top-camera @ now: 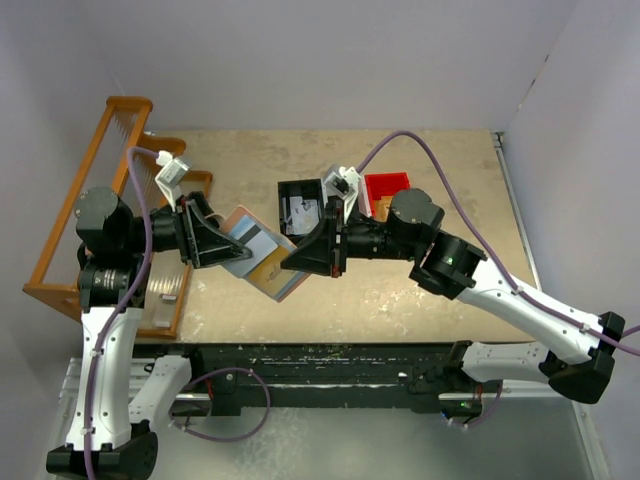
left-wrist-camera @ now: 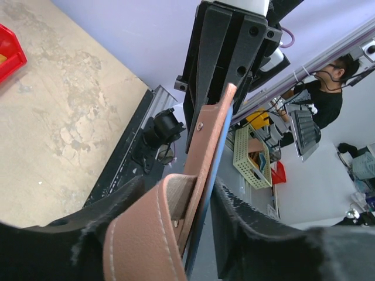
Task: Take the credit cards out of the card holder
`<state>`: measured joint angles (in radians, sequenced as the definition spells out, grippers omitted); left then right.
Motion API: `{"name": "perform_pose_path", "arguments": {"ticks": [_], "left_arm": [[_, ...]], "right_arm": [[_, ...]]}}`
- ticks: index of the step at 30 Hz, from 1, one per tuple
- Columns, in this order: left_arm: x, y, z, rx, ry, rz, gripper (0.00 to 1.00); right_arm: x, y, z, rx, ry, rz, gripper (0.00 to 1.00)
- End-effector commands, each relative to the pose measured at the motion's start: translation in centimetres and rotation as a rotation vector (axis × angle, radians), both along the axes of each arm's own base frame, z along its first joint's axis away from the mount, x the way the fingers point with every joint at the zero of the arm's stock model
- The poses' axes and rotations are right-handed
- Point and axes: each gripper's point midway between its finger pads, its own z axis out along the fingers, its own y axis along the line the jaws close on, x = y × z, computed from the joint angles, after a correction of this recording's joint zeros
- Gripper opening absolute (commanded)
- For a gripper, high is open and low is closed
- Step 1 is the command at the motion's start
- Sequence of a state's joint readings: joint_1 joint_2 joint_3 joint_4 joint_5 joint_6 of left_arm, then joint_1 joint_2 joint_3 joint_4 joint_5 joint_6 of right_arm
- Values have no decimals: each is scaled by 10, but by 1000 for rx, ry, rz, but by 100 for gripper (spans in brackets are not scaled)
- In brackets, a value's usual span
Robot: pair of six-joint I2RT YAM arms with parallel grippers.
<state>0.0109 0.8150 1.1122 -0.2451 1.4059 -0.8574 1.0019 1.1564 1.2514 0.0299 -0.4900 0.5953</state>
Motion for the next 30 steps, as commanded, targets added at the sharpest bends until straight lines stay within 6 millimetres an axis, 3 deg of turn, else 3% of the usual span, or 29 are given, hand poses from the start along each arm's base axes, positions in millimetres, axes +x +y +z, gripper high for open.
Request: {"name": "perform_pose_path", "arguments": {"ticks": [1,7,16,24,26,30], "left_arm": [[4,0,4,3,-63,49,55],[5,1,2,9,-78,66,56],[5,1,-2,19,-84,57,26],[4,1,1,19,-88,40,11],[5,1,0,19,-83,38,10],[8,1,-5,19,-51,37,7]], "right_arm": [[-11,-4,23,75,-32,48,0],[-4,-5,17,53,-6,22,0],[2,-11,8,37,13,14,0],[7,-4,2,12,16,62,0],[11,-2,2,6,9,72,7],[23,-1,-3,-25,5,79,32]]}}
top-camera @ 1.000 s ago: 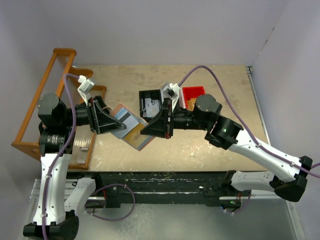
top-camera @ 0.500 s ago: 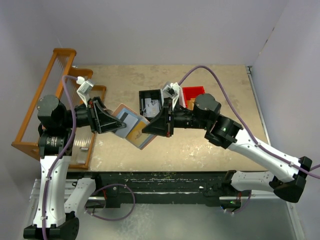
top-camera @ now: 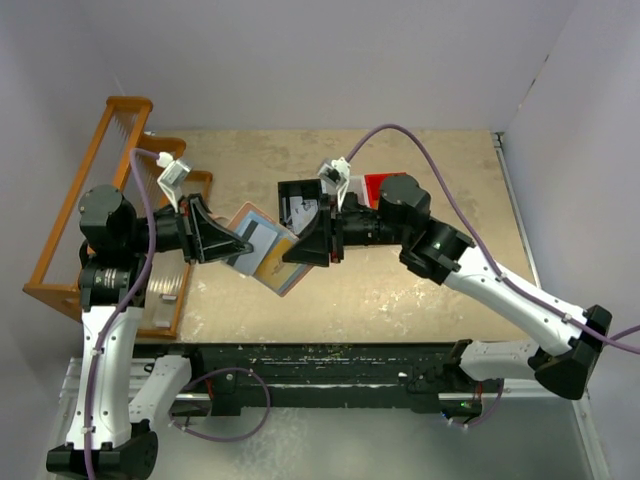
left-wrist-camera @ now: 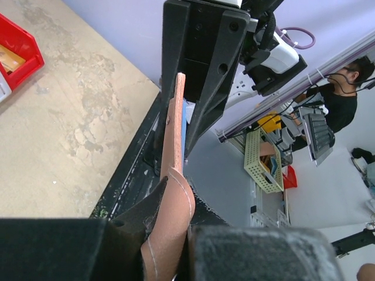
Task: Take the credit cards out of the card holder
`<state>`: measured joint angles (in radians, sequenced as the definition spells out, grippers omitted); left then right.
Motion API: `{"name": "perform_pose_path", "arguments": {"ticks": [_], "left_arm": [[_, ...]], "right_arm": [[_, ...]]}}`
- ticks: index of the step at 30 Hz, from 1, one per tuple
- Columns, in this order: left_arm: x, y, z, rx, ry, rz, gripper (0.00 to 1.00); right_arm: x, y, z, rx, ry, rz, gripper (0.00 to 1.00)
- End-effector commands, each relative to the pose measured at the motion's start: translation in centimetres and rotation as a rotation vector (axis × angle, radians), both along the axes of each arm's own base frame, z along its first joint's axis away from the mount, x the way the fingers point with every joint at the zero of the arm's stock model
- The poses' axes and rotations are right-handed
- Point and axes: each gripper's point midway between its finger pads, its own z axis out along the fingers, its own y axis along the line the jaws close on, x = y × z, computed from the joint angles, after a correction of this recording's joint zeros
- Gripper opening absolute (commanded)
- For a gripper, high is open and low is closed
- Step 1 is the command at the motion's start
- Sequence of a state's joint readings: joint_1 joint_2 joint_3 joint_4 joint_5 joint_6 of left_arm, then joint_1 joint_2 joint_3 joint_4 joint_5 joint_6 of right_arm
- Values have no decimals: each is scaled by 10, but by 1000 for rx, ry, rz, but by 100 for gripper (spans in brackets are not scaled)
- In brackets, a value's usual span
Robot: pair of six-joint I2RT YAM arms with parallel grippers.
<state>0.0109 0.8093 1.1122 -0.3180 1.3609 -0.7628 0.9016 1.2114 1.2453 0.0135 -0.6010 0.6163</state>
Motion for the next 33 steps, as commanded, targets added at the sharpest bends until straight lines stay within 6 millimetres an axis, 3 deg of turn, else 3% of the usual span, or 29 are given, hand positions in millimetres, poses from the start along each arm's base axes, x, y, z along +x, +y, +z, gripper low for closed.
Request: {"name": "perform_pose_path", "arguments": {"ticks": [1,4,8,12,16,17,21,27,33], "left_arm": [[3,0,1,2,-17,-8,6],[8,0,-4,7,-1,6,4],[22,2,-13,25,22,59,0],[43,6,-23,54,42,151,0],[66,12,-34,87,54,251,0],[72,14,-37,100,49,277,0],[88,21,-48,159,43,332,0],[85,19,-43,137,36,311,0],[83,15,-41,105,68,274,0]], "right_arm": [[2,0,19,26,-60,66,38],[19,-8,18,-3,-65,18,52],[42,-31,35,-4,-95,-147,65],[61,-59,53,18,-84,-375,67],[63,-76,72,133,-70,-477,65],[61,-73,74,157,-68,-458,64],[48,-37,51,163,43,-273,58],[36,3,42,262,132,-108,53],[42,29,22,273,197,-45,48]]}}
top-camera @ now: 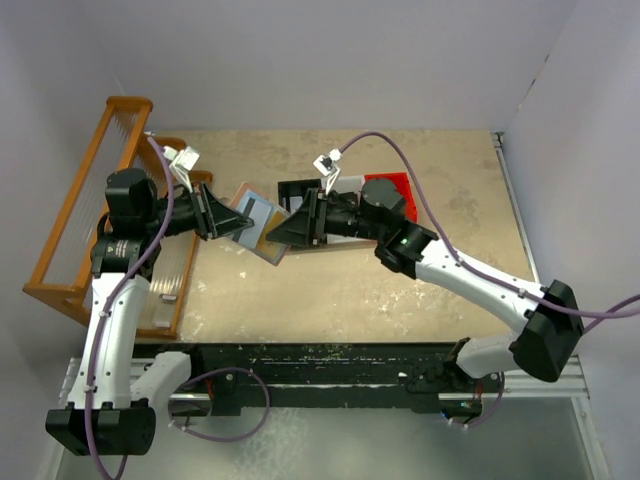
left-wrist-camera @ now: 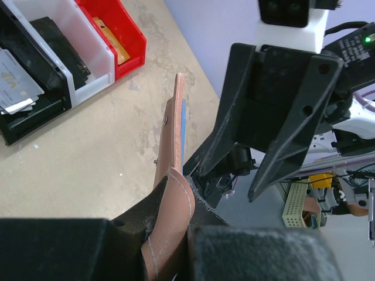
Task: Take the credit cards out of the card holder
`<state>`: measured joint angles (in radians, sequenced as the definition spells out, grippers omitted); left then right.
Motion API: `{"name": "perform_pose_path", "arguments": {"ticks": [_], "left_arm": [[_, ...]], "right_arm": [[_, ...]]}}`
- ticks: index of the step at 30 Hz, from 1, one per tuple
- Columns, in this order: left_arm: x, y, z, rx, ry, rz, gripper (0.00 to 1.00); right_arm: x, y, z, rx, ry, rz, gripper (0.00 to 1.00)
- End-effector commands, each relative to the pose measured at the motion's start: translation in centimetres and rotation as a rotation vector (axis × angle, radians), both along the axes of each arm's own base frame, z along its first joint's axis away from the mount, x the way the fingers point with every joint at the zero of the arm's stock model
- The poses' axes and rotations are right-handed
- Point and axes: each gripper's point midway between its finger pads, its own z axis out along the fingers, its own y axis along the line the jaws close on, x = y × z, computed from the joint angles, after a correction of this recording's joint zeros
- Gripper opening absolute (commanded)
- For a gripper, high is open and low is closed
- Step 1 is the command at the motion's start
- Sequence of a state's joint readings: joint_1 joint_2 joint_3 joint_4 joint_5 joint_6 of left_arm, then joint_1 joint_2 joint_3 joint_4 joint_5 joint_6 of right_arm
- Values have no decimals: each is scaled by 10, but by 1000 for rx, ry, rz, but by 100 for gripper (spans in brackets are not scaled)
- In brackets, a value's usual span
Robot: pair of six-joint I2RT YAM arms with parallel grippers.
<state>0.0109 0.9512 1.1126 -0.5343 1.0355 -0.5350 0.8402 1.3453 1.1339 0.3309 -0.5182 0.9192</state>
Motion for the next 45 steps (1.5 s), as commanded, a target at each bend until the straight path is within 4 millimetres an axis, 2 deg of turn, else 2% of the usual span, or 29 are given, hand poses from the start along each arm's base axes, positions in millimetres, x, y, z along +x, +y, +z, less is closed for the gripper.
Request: {"name": "perform_pose_path", "arguments": {"ticks": [1,8,22,27,32,38,45], "left_arm": [[-4,-4,24,-42,-72,-44,0],[-13,-10,35,-121,-35,-105,0],[-27,-13,53,-164,-41,-129,0],[-31,-14,51,-183,-21,-141,3],[-37,-15,45,-203,3,-167,10],[-43,-16,49,-219,7,-197,16],[-48,-17,56,-245,13,-207,18]], "right_arm": [[-15,5,46,186,-62,87,47],[-12,13,26,177,-21,103,43],[-8,17,35,236,-18,104,38],[-8,18,46,292,-18,116,26],[-9,19,51,327,-13,133,0],[-15,14,47,335,-5,143,0],[-21,9,40,327,10,153,0]]}}
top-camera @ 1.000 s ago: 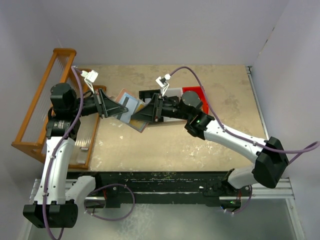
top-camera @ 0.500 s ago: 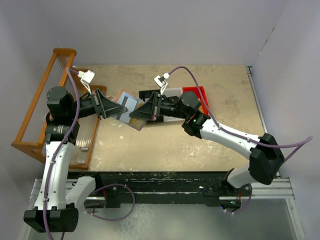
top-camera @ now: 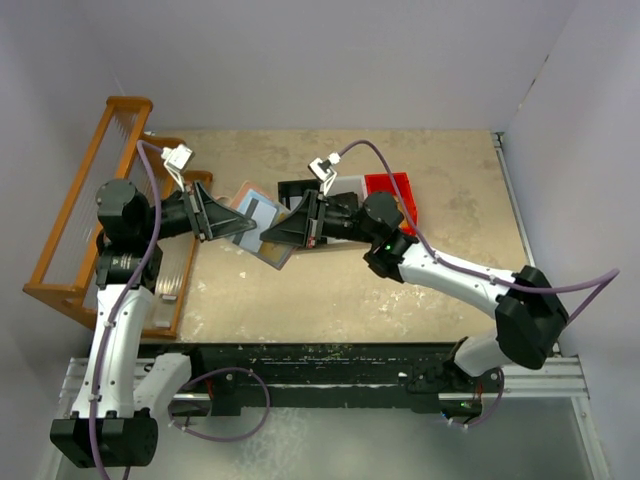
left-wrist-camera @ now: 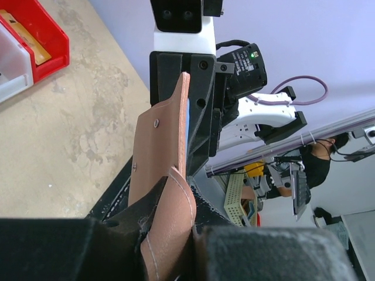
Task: Take the credit cards out of the card holder
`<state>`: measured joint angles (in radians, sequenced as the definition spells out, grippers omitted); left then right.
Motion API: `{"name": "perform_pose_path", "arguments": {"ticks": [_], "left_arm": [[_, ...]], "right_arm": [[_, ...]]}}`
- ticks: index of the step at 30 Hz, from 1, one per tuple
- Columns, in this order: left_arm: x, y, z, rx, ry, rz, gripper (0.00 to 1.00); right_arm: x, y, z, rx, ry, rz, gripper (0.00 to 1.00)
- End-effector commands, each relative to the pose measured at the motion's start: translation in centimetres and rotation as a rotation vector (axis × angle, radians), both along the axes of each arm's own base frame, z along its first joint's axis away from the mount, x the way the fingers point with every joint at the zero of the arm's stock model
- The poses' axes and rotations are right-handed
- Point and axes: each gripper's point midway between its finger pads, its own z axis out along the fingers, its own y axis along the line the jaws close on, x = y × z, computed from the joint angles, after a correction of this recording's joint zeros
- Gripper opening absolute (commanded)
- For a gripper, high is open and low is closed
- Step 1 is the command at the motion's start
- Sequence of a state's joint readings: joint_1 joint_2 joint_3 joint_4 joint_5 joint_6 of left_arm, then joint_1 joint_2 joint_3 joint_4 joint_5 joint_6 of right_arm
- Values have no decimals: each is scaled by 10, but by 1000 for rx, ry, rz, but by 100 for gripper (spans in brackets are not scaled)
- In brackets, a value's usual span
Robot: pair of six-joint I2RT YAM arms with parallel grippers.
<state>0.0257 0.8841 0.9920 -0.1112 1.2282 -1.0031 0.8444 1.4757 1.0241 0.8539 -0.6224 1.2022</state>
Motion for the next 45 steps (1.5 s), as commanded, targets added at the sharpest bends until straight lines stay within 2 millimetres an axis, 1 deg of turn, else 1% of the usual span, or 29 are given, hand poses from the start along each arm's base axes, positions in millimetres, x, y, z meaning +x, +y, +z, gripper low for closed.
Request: {"name": "perform_pose_path", "arguments": {"ticks": [1,2,5,14,15,17,18,19,21,22,23,27,28,33,40,45], "left_arm": [[-20,-4,17,-20,-50,-71,17],[-21,-4,18,-21,-50,-75,17],[-22,-4,18,-23,-47,-81,16],[-25,-4,21,-21,-66,-80,5],[-25,-4,22,-21,-70,-79,4],[-26,-4,22,-18,-78,-76,3],[-26,-4,22,-17,-78,-74,2],[-26,-4,22,-16,-81,-74,2],[-26,-4,22,-15,-82,-75,2],[-26,-4,23,-14,-83,-75,2],[-26,-4,23,-13,-83,-76,3],[-28,-4,24,-8,-88,-81,3],[-28,-4,24,-8,-89,-81,3],[-26,-4,24,-6,-87,-81,4],[-26,-4,35,-4,-129,-71,4],[-25,-4,34,-4,-124,-73,4]], "right_arm": [[-12,-12,25,82,-56,1,0],[-13,-14,19,72,-46,0,0],[-15,-18,17,73,-42,-11,0],[-17,-21,19,79,-42,-18,0],[-16,-21,19,80,-41,-19,4],[-15,-20,23,92,-39,-21,21],[-14,-20,25,99,-37,-24,28],[-13,-19,27,107,-36,-26,32],[-10,-17,29,115,-29,-25,33],[-10,-16,29,120,-25,-21,32],[-10,-15,30,131,-25,-12,27],[-11,-15,31,146,-16,-4,2],[-12,-16,31,148,-17,-3,0],[-17,-21,30,164,-15,2,0],[-21,-31,24,162,-10,-15,0],[-23,-33,23,163,-11,-16,0]]}}
